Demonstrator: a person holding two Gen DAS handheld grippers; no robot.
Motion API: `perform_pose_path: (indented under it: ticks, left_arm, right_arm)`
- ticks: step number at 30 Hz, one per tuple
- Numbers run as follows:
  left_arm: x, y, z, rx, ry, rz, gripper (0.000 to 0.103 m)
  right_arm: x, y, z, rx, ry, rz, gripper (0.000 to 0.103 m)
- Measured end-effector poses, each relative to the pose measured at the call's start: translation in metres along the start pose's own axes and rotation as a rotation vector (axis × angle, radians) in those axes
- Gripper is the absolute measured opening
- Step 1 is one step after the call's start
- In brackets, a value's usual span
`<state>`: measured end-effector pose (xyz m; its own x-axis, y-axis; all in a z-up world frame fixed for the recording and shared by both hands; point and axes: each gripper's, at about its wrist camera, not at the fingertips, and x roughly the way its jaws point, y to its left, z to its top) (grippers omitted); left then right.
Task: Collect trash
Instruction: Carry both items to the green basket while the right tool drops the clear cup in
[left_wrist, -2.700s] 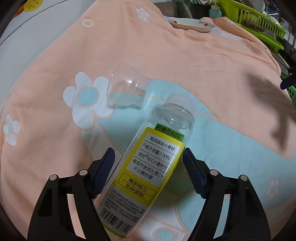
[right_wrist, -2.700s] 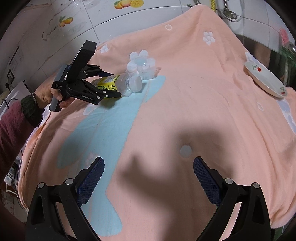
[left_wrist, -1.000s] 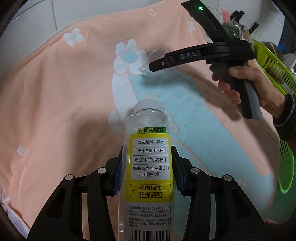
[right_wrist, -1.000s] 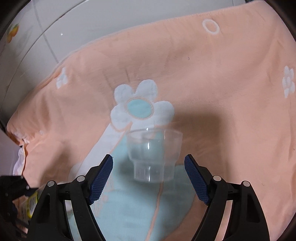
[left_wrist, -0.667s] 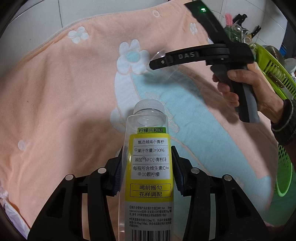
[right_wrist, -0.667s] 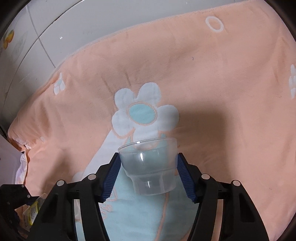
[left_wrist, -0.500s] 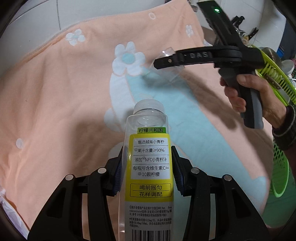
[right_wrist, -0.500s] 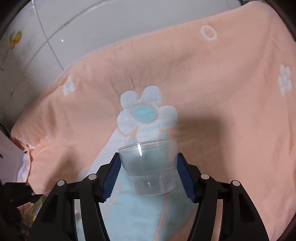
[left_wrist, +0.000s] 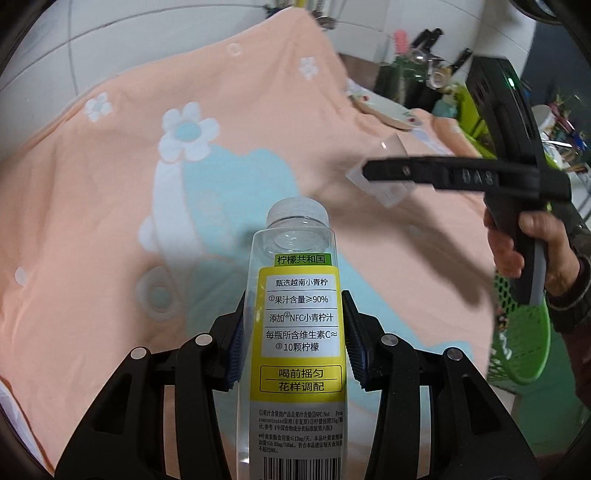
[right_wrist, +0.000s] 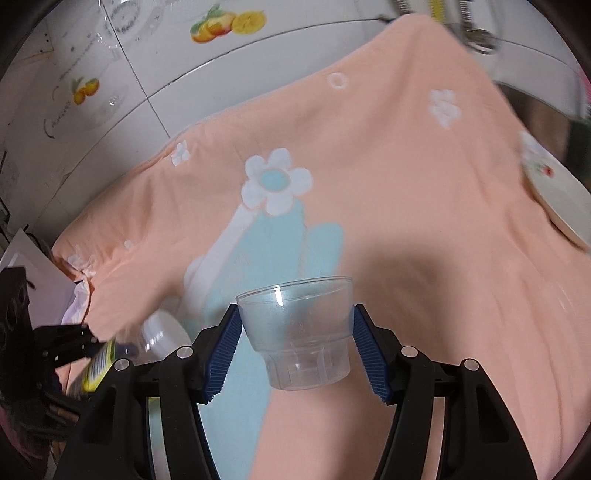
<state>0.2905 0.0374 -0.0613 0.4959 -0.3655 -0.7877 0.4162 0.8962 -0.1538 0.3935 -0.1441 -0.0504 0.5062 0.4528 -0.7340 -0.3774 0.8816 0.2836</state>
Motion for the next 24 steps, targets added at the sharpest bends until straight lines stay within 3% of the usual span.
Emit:
perform_pose_path:
  ticks: [15, 24]
  left_arm:
    - [-0.021, -0.113, -0.011, 0.121, -0.043, -0.113, 0.045]
    - [-0.022, -0.171, -0.023, 0.176, -0.044, -0.211, 0.045]
  right_arm:
    - [-0.141, -0.045, -0.125, 0.129, -0.078, -0.100, 0.059]
    - [-0.208, -0.083, -0.208, 0.211, -0.088, -0.252, 0.059]
